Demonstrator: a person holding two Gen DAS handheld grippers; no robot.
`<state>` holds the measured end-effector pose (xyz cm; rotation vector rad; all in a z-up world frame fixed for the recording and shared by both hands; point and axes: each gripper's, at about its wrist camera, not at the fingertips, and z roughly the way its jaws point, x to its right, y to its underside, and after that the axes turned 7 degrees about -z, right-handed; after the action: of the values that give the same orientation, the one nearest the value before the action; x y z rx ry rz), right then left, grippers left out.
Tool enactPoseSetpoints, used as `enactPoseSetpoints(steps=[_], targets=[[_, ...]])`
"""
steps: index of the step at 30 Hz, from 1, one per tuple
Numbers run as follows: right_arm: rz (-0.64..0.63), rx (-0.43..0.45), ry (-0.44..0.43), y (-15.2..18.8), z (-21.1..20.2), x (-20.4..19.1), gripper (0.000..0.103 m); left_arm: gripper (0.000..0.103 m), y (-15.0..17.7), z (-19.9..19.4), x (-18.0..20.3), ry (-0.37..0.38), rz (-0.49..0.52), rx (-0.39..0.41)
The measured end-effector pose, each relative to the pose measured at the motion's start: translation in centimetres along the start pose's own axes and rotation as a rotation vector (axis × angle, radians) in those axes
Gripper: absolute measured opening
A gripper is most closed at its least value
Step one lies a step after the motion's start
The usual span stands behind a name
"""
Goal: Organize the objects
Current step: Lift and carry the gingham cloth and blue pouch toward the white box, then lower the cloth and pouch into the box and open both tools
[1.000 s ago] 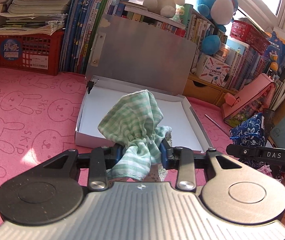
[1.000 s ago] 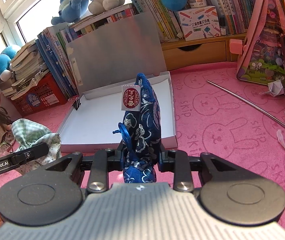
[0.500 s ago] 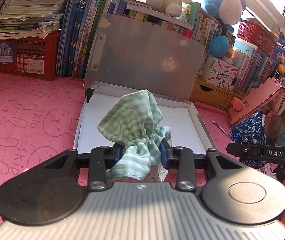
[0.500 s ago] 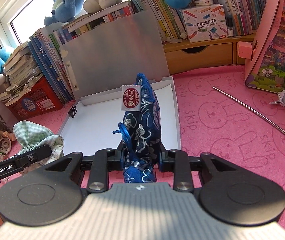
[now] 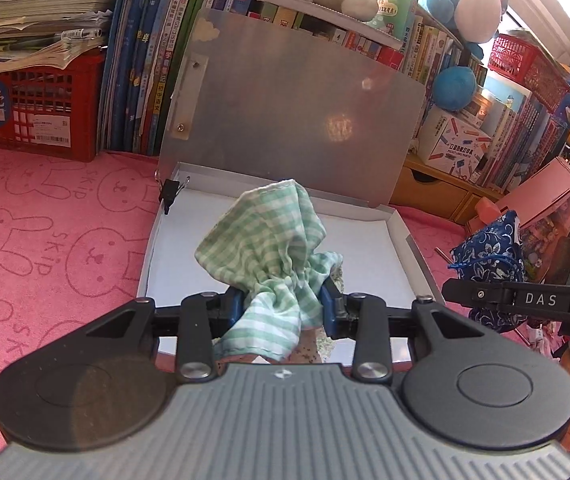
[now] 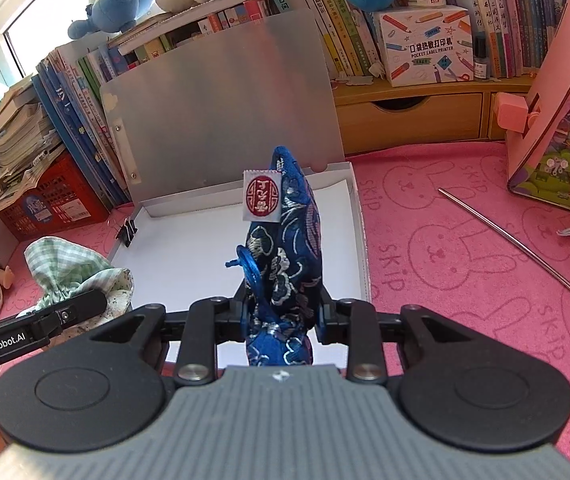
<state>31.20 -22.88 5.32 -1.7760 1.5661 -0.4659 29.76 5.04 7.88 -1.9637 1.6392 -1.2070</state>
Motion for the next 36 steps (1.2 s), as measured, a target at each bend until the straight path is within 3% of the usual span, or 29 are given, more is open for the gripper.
enactPoseSetpoints(steps=[12, 26, 27, 28, 30, 31, 36], targets=[[0.048, -0.043, -0.045, -2.1, 4.3, 1.0, 0.035, 0.041, -2.0, 3.9, -0.3, 0.011, 0.0, -0.032], [0.078, -0.073, -0.013, -3.8, 8.8, 1.6, 0.036, 0.041, -3.9, 9.2, -0.6, -0.024, 0.008, -0.07], [0.078, -0.062, -0.009, -3.9, 9.0, 1.7, 0.042, 0.041, -4.0, 9.4, -0.5, -0.028, 0.008, -0.067], [0.08, -0.052, -0.004, -3.9, 9.0, 1.7, 0.057, 0.041, -4.1, 9.6, -0.5, -0.03, 0.011, -0.063], [0.085, -0.038, -0.005, -4.0, 8.9, 1.8, 0.063, 0.047, -4.2, 9.9, -0.4, -0.031, 0.022, -0.056], [0.088, -0.032, -0.008, -4.1, 8.9, 1.9, 0.066, 0.055, -4.2, 9.9, -0.3, -0.036, 0.024, -0.049], [0.093, -0.011, 0.0, -4.0, 8.3, 2.2, 0.069, 0.076, -4.0, 9.7, -0.3, -0.045, 0.027, -0.019]])
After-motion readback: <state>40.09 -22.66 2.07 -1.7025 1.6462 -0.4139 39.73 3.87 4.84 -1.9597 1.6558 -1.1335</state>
